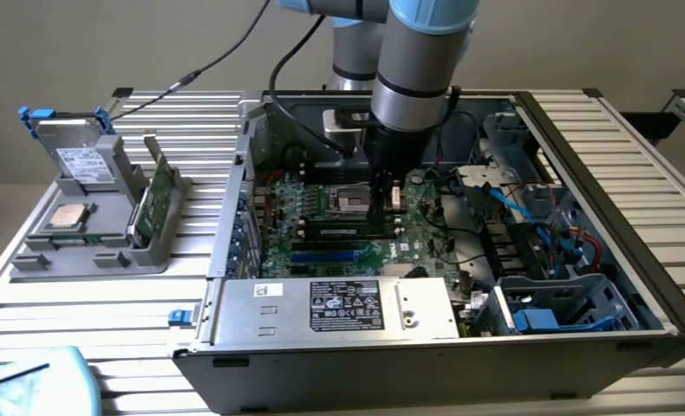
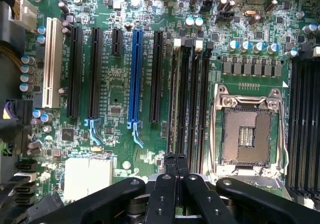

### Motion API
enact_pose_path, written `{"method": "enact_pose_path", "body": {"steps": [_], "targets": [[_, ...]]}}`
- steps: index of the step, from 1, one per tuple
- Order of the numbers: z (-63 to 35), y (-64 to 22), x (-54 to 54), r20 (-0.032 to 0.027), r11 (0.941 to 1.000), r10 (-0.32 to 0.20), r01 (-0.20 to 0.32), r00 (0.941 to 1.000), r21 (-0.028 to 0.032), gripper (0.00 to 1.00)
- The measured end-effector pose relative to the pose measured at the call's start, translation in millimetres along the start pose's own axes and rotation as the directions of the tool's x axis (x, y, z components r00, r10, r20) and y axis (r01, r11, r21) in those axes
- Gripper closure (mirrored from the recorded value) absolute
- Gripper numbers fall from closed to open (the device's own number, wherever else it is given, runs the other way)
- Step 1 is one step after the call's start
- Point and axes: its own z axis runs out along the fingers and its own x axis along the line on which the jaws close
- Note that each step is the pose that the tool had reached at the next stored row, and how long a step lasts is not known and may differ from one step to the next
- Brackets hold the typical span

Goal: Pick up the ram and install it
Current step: 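Press down the ram until it locks into place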

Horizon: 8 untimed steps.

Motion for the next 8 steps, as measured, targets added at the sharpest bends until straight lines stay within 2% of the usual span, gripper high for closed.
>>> {"method": "enact_pose_path", "body": {"steps": [8], "targets": [[0.9,12.1,-2.6,-0.0002,1.0000,0.000,0.000,1.0000,0.0000,0.89]]}}
